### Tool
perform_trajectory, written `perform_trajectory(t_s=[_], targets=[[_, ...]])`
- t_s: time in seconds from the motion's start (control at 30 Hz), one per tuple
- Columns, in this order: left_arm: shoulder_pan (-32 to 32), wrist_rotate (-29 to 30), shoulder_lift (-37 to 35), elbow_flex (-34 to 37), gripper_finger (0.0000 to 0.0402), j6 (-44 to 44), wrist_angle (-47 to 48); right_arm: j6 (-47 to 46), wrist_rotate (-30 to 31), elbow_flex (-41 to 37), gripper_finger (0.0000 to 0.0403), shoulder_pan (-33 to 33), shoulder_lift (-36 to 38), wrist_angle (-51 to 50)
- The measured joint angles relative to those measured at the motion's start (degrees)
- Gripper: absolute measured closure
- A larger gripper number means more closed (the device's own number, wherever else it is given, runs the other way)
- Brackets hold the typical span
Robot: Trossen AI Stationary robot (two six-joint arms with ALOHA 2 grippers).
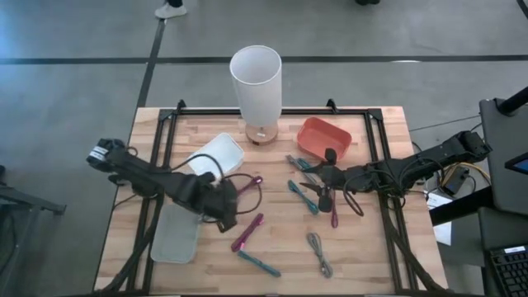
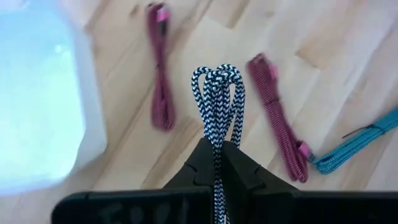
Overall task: Pick & Place USB Port
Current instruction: Put the left white and black charger cable into the gray bin
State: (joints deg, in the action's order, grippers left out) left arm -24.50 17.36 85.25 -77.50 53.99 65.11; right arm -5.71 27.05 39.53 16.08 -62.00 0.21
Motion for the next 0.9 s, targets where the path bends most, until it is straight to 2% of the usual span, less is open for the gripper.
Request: perform_trajectory(t_s=[0.13, 0.33, 0.9], targets=[[-4.2, 1.7, -2.5, 2.3, 0.0394, 12.0, 5.0, -0.1, 0.0, 0.0, 0.0218, 0.0, 0.0, 0.0], [-9.7, 0.9, -4.7, 6.1, 0.0392, 27.8, 8.3, -0.3, 0.0, -0.4, 0.0218, 0.0, 0.0, 0.0], [-20.2, -7.7, -4.9, 20.4, 0.0393, 54.1, 5.8, -1.4, 0.0, -1.5, 0.0218, 0.0, 0.0, 0.1]])
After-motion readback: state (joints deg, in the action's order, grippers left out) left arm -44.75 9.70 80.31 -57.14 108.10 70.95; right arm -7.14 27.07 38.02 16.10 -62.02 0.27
